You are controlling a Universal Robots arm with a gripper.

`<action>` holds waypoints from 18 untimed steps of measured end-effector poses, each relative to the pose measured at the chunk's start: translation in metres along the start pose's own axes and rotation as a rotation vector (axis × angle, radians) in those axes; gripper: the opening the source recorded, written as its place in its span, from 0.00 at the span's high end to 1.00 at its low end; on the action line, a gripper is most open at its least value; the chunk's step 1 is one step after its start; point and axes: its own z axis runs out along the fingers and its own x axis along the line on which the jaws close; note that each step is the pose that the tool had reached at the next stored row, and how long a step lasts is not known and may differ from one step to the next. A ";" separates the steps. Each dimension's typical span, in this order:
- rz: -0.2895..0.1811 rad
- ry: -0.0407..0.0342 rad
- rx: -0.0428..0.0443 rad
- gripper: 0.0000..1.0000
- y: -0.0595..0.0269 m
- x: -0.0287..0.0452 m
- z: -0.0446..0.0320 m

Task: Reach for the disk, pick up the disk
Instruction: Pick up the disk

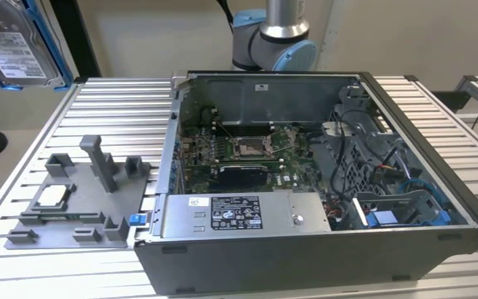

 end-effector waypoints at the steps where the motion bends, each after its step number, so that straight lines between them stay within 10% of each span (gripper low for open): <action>1: 0.000 0.0000 0.0000 1.00 0.0000 -0.0001 -0.0018; 18: 0.000 0.0001 -0.0001 1.00 0.0001 -0.0010 -0.0187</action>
